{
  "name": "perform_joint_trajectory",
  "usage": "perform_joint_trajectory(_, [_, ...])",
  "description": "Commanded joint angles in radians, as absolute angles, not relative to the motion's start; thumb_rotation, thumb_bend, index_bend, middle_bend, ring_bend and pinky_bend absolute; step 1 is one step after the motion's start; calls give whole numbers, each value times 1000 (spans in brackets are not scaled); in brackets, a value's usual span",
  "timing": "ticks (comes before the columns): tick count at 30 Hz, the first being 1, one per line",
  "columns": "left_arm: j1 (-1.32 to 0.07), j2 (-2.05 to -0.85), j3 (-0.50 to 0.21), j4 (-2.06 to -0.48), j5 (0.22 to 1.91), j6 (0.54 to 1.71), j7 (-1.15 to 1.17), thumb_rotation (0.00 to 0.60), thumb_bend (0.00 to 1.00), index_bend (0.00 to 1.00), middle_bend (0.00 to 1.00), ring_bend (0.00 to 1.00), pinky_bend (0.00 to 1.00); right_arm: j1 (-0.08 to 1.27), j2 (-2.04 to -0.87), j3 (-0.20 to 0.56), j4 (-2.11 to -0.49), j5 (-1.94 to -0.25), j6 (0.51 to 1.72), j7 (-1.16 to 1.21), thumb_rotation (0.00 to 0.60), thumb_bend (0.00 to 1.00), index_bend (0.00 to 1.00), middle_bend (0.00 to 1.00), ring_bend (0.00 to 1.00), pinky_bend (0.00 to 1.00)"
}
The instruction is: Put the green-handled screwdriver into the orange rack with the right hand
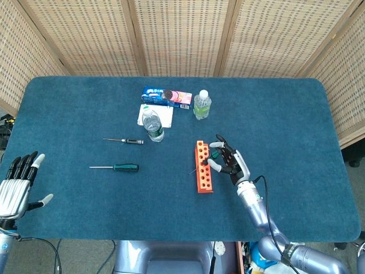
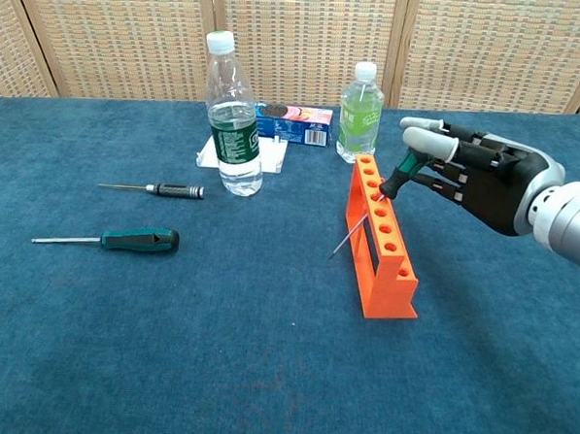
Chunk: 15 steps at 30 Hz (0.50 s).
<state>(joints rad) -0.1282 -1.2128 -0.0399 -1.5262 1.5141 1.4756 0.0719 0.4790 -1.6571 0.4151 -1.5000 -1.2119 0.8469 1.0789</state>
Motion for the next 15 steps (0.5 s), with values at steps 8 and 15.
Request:
perform_joint_trajectory(8, [-128, -1211, -39, -1529, 1519, 1479, 71, 600, 0, 0, 0, 0, 0, 466, -1628, 399, -1525, -1240, 860, 1113, 600, 219, 320, 19, 0, 0])
perform_joint_trajectory(15, [-127, -1208, -37, -1534, 1532, 1487, 62, 600, 0, 0, 0, 0, 0, 445, -1588, 370, -1572, -1272, 877, 1128, 600, 219, 313, 19, 0, 0])
